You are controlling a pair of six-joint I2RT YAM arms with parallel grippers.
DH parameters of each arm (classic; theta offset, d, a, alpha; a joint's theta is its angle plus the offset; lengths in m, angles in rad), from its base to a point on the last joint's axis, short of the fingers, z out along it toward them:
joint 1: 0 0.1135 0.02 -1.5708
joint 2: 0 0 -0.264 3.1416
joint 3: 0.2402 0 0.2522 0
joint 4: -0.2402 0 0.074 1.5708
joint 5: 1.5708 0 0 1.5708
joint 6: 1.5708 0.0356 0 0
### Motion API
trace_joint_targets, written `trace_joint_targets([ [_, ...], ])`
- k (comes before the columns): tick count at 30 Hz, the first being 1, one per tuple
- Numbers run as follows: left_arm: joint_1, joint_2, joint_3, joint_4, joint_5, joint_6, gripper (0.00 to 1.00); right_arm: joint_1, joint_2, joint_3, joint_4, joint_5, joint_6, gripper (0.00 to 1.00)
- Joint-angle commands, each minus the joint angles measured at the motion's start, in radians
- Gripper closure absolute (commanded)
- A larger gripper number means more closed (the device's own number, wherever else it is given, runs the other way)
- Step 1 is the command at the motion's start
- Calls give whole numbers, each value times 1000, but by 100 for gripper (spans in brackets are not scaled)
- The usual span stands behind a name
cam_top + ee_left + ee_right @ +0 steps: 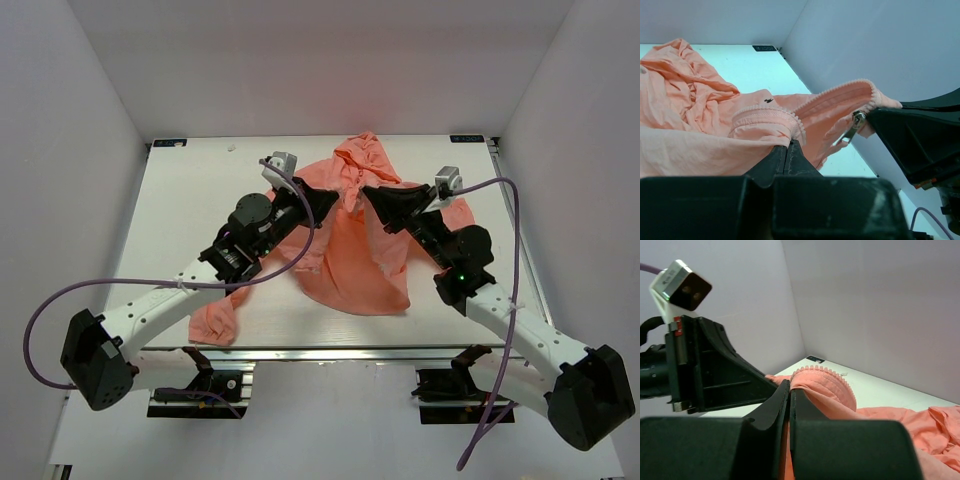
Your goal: Zip up the jacket
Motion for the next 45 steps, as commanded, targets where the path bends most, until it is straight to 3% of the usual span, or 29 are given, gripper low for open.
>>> trace_joint_targets([
  [1,-1,8,37,48,21,39,100,-3,-27,-9,47,-57,-15,100],
  [5,-3,12,14,98,98,44,100,-3,-40,-14,13,-63,20,100],
  [16,-3,-28,-5,108,78,42,100,-3,26,9,-22,-112,141,100],
  [45,-3,-53,-25,82,78,40,100,-3,60,40,21,-76,167,100],
])
